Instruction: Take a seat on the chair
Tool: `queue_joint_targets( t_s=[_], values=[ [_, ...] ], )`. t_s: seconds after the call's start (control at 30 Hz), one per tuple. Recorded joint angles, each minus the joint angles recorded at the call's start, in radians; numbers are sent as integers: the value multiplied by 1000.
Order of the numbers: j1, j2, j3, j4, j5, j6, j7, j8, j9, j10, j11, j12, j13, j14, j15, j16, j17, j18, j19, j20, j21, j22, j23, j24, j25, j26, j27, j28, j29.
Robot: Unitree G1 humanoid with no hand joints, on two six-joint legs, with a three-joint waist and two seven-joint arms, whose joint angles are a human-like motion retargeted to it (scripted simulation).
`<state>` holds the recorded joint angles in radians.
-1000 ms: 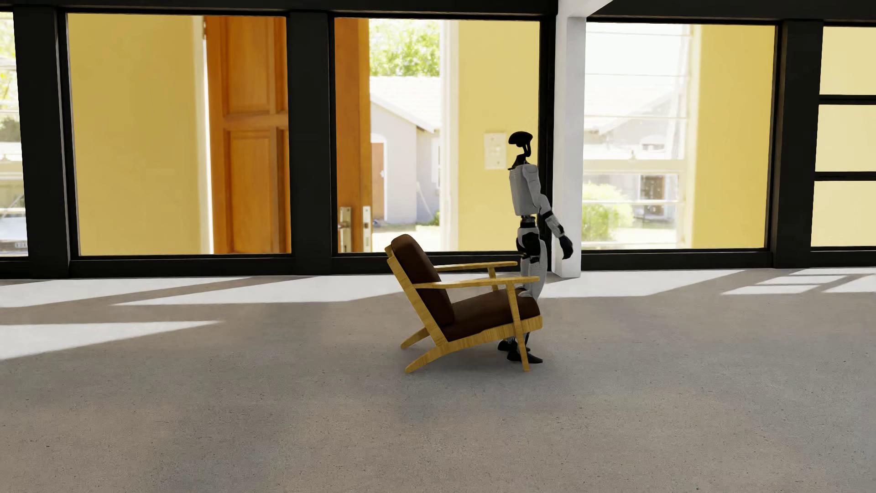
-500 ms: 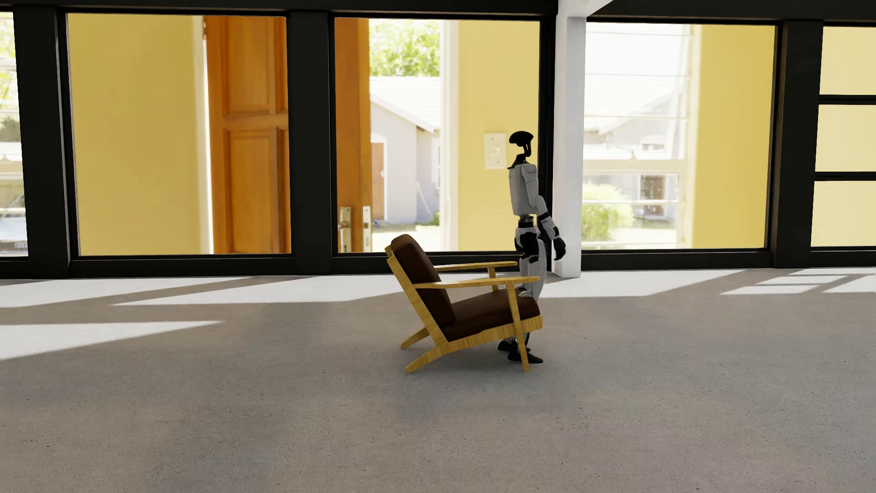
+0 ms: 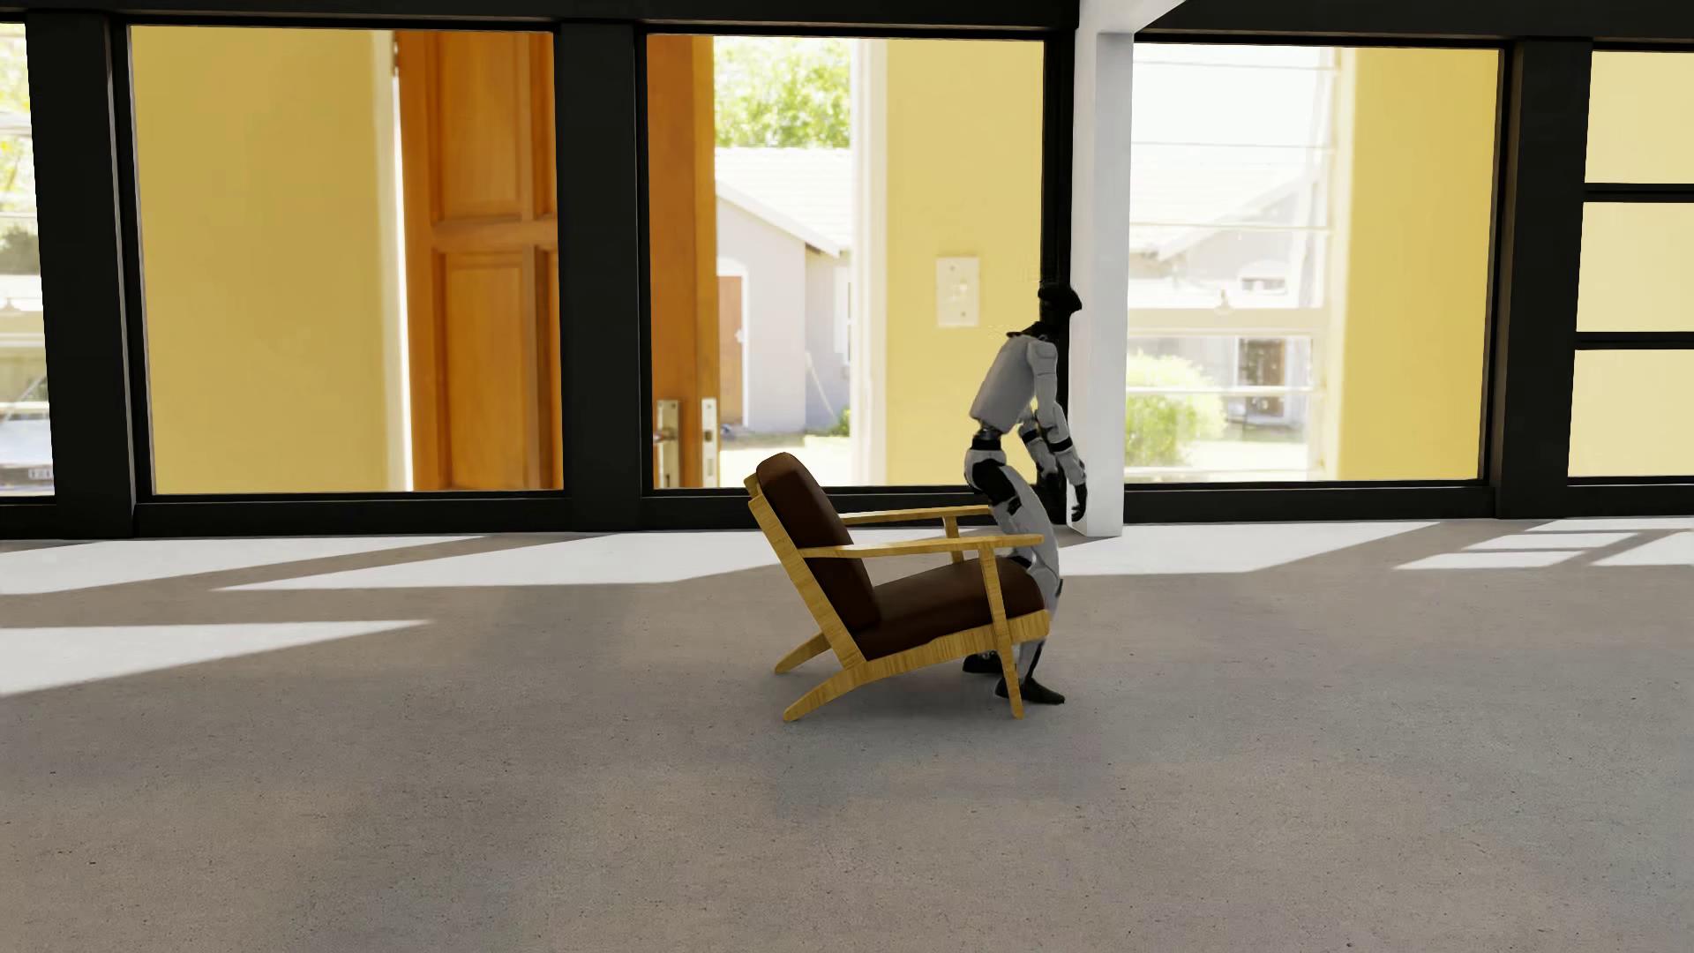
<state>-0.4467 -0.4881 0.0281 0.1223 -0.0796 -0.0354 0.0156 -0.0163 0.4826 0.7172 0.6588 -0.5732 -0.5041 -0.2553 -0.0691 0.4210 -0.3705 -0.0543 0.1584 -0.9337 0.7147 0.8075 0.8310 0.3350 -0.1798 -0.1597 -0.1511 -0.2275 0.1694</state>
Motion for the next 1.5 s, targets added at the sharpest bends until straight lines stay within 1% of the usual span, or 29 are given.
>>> queue_joint_targets(
  t_s=[0.03,0.07,0.1,0.17,0.2,0.23,0.27,0.37,0.43,0.53,0.63,0.73,0.87,0.97,1.0,1.03,1.07,1.13,1.17,1.2,1.23,1.27,1.3,1.33,1.37,1.4,1.43,1.47,1.5],
  values=[
    [-58,-59,-3,16,-10,5,-3,5,39,55,59,-47,-41,19,-13,2,-26,-31,11,-41,29,-6,-40,18,-14,-12,-15,15,18],
    [-121,-121,-6,29,-20,12,-10,11,76,115,123,-94,-80,36,-29,4,-57,-57,22,-83,61,-10,-90,28,-26,-13,-30,38,23],
    [-180,-181,-8,46,-29,17,-16,17,115,180,188,-142,-121,29,-45,15,-91,-78,36,-119,86,-21,-147,36,-30,-18,-48,65,23],
    [-297,-308,-11,71,-54,22,-36,35,176,313,327,-236,-178,-7,-80,61,-176,-113,71,-197,114,-100,-289,58,-30,-61,-106,122,-26],
    [-352,-372,-14,78,-63,20,-54,45,208,376,396,-286,-212,-30,-96,93,-219,-122,84,-236,131,-146,-358,51,-19,-70,-128,168,-60],
    [-412,-437,-16,86,-69,19,-68,57,238,445,464,-336,-251,-51,-113,134,-261,-128,95,-270,148,-203,-422,40,0,-76,-143,246,-103],
    [-476,-504,-17,90,-73,19,-84,70,263,514,529,-383,-284,-71,-128,177,-303,-134,106,-298,165,-269,-486,26,23,-87,-159,301,-150],
    [-654,-683,-17,103,-84,18,-137,104,323,724,724,-526,-359,-131,-172,341,-441,-142,145,-410,195,-519,-691,-57,117,-100,-192,485,-290],
    [-755,-790,-16,107,-105,24,-164,125,352,865,865,-598,-382,-171,-201,435,-537,-152,169,-459,191,-648,-815,-97,172,-108,-214,591,-373],
    [-878,-916,-15,112,-117,28,-204,157,389,1047,1042,-663,-402,-220,-230,549,-639,-162,188,-488,171,-798,-963,-136,221,-124,-250,697,-459],
    [-943,-981,-17,116,-118,29,-231,178,409,1179,1173,-682,-386,-246,-244,617,-683,-168,183,-484,127,-876,-1048,-153,242,-125,-257,736,-489],
    [-952,-980,-20,115,-118,32,-245,184,400,1257,1254,-607,-330,-238,-239,627,-669,-167,165,-404,69,-876,-1050,-147,230,-106,-240,712,-458],
    [-898,-918,-24,114,-111,29,-257,183,367,1315,1319,-436,-262,-210,-220,552,-588,-162,134,-217,12,-782,-957,-113,180,-81,-197,601,-351],
    [-788,-809,-22,121,-121,31,-241,176,330,1302,1307,-242,-134,-175,-187,422,-489,-159,120,-19,-67,-625,-824,-75,120,-76,-176,494,-268],
    [-760,-774,-21,119,-123,37,-237,170,319,1297,1299,-178,-85,-163,-177,370,-447,-150,117,53,-113,-568,-785,-65,98,-74,-168,473,-246],
    [-737,-746,-18,116,-123,43,-237,167,307,1294,1294,-119,-33,-151,-166,314,-408,-143,115,120,-162,-517,-752,-64,83,-59,-156,463,-230],
    [-714,-720,-16,109,-124,47,-237,167,294,1290,1289,-63,20,-141,-157,251,-368,-138,113,183,-208,-463,-717,-64,76,-49,-149,470,-232],
    [-665,-675,-14,99,-118,49,-229,163,267,1277,1275,39,113,-127,-141,135,-272,-125,99,307,-287,-365,-626,-106,79,-23,-140,536,-288],
    [-646,-658,-14,91,-118,49,-227,162,252,1273,1273,85,153,-121,-138,80,-226,-121,92,360,-328,-323,-579,-144,94,-4,-130,593,-328],
    [-624,-643,-15,85,-117,45,-222,163,239,1270,1274,126,191,-120,-137,35,-182,-114,83,404,-360,-288,-537,-191,116,27,-107,612,-369],
    [-605,-632,-16,82,-114,41,-218,163,222,1268,1276,161,222,-122,-136,5,-140,-107,74,439,-383,-248,-487,-260,156,38,-81,600,-397],
    [-581,-615,-18,79,-110,35,-212,161,208,1267,1280,191,246,-127,-144,-15,-102,-101,60,467,-400,-195,-419,-308,207,52,-71,580,-413],
    [-568,-604,-18,76,-107,32,-212,160,188,1270,1284,222,269,-123,-151,-21,-72,-101,50,489,-418,-131,-346,-321,235,52,-75,565,-434],
    [-556,-600,-19,69,-104,29,-211,163,170,1270,1290,244,283,-123,-150,-18,-51,-96,46,502,-431,-60,-267,-315,240,80,-54,526,-421],
    [-544,-594,-21,63,-100,24,-210,164,154,1270,1295,263,291,-124,-154,-8,-39,-91,37,511,-436,23,-176,-321,247,108,-19,431,-377],
    [-534,-590,-22,59,-95,22,-209,165,140,1270,1298,282,294,-125,-156,4,-37,-87,29,518,-436,107,-77,-311,241,129,20,317,-275],
    [-527,-588,-23,53,-89,20,-206,162,126,1270,1301,308,296,-125,-158,15,-38,-80,20,517,-426,176,17,-266,195,137,42,238,-196],
    [-520,-586,-25,47,-85,19,-206,162,116,1269,1303,343,301,-125,-158,17,-36,-76,13,523,-410,225,92,-215,128,143,57,157,-95],
    [-517,-587,-28,43,-81,21,-208,162,107,1269,1302,382,313,-125,-157,12,-33,-75,10,538,-397,262,150,-159,63,124,45,121,-39]
  ],
)
